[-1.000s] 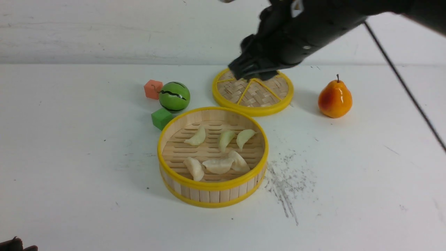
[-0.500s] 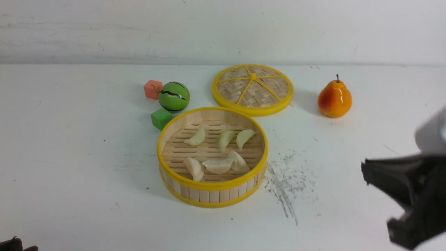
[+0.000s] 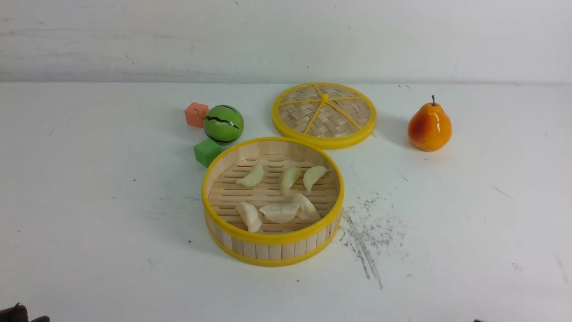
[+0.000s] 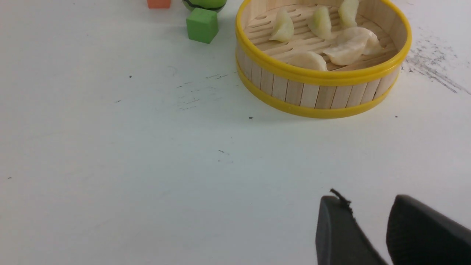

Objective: Put the dumplings into the steamer on the white table.

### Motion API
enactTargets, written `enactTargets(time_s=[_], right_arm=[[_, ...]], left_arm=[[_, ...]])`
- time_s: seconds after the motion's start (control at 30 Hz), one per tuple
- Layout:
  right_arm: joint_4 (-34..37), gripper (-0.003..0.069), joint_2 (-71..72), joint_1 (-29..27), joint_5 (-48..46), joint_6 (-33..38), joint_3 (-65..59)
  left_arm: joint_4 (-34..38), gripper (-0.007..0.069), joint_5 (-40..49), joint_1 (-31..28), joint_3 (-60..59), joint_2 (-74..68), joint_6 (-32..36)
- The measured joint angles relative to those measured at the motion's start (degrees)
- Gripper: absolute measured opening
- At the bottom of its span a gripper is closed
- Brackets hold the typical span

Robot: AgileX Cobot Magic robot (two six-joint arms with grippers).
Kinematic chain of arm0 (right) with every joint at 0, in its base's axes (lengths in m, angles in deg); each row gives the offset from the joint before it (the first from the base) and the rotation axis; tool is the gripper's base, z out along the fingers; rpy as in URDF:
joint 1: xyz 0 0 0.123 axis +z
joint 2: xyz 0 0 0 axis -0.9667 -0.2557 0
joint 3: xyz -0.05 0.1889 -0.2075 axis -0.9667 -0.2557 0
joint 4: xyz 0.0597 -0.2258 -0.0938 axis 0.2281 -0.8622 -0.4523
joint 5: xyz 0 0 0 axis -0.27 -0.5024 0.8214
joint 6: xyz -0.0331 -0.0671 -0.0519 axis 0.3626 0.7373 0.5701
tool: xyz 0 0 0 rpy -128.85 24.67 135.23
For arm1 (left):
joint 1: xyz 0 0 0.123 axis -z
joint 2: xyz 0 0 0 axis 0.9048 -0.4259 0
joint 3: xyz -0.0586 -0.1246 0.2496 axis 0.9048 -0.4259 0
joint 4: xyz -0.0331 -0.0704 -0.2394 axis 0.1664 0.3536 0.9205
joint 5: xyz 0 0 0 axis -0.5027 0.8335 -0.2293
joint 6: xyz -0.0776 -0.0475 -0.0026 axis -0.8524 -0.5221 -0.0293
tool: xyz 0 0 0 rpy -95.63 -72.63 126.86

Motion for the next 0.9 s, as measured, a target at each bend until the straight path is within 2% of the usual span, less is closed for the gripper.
enactTargets(time_s=[0.13,0.27,0.33,0.37,0.43,0.5,0.57,0.63,0.77,0.9], right_arm=[[3.2,-0.0012,3.4,-0.3,-2.2,0.3,-1.3],[4.1,-0.001,11.1,-4.1,-6.1,4.6,-1.3],[4.2,-0.0008,18.9,-9.7,-11.0,9.3,-1.3],[4.2,-0.0008,20.7,-10.7,-11.9,9.7,-1.3],[4.2,-0.0007,26.4,-16.7,-17.0,11.7,-1.3],[4.5,-0.0006,29.8,-20.8,-20.7,12.3,-1.4],[5.5,-0.0005,34.8,-28.4,-27.5,12.0,-1.4],[5.9,-0.0004,35.7,-32.5,-31.4,11.3,-1.4],[5.7,-0.0001,35.9,-37.3,-35.5,10.7,-1.1],[5.6,0.0001,35.9,-37.8,-36.2,10.7,-1.0]], left_arm=[[0.0,0.0214,0.2,0.0,0.0,0.0,0.0],[0.0,0.0217,0.3,0.0,0.0,0.0,0.0],[-0.1,0.0217,0.8,0.0,0.0,0.0,0.0],[-0.1,0.0217,0.9,0.0,0.0,0.0,0.0],[-0.1,0.0217,1.1,0.0,0.0,0.0,0.0],[-0.1,0.0217,1.1,0.0,0.0,0.0,0.0],[-0.1,0.0217,1.1,0.0,0.0,0.0,0.0],[-0.1,0.0217,1.2,0.0,0.0,0.0,0.0],[-0.1,0.0221,1.2,0.0,0.0,0.0,0.0],[-0.1,0.0224,1.2,0.0,0.0,0.0,0.0]])
